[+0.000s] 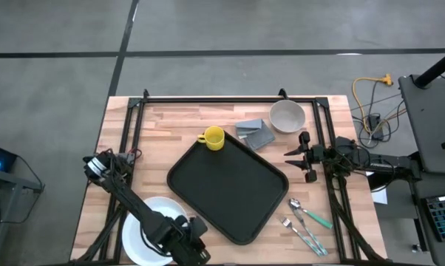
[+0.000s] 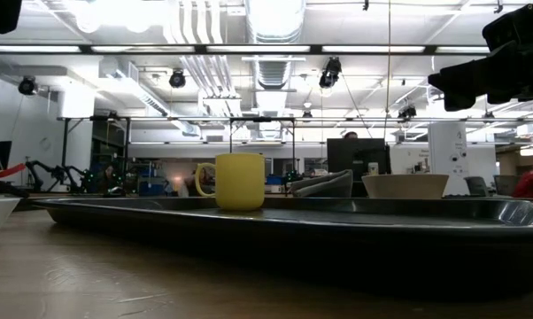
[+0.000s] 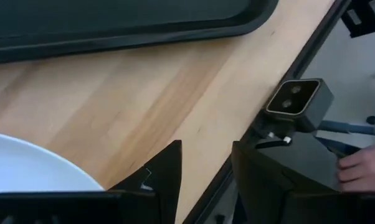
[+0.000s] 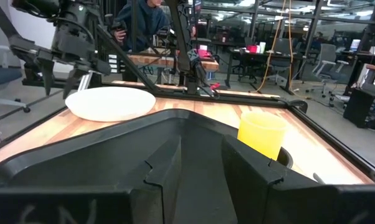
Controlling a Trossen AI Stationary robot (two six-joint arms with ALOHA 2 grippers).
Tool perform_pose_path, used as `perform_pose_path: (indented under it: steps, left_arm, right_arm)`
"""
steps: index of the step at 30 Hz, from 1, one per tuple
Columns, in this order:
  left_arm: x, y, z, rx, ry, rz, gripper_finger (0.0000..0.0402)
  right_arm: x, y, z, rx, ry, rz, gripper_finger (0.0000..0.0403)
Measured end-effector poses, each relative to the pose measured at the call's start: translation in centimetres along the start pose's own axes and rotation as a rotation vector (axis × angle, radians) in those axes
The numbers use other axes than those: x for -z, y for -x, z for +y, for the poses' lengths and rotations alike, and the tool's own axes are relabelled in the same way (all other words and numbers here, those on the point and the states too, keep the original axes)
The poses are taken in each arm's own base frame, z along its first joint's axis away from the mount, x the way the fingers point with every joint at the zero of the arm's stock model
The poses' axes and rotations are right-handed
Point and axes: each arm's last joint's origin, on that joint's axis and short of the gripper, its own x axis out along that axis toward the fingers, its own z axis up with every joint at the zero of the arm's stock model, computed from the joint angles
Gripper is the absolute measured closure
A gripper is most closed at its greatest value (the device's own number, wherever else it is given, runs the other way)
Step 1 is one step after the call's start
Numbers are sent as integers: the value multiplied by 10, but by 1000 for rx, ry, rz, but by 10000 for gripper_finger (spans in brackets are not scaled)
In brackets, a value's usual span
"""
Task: Set up tray
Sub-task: Put the white plate at the bottom of the yellow mug on the black serving tray
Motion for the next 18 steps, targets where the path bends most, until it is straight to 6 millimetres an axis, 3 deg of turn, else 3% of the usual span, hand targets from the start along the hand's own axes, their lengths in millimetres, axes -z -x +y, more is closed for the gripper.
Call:
perform_pose_path:
  steps: [7, 18]
  left_arm:
    - [0, -1, 2, -24, -9, 3, 277]
    - [2, 1, 20, -211, 3, 18, 284]
  right_arm:
    - [0, 0, 0, 0, 0, 0, 296]
    - [0, 0, 0, 0, 0, 0, 296]
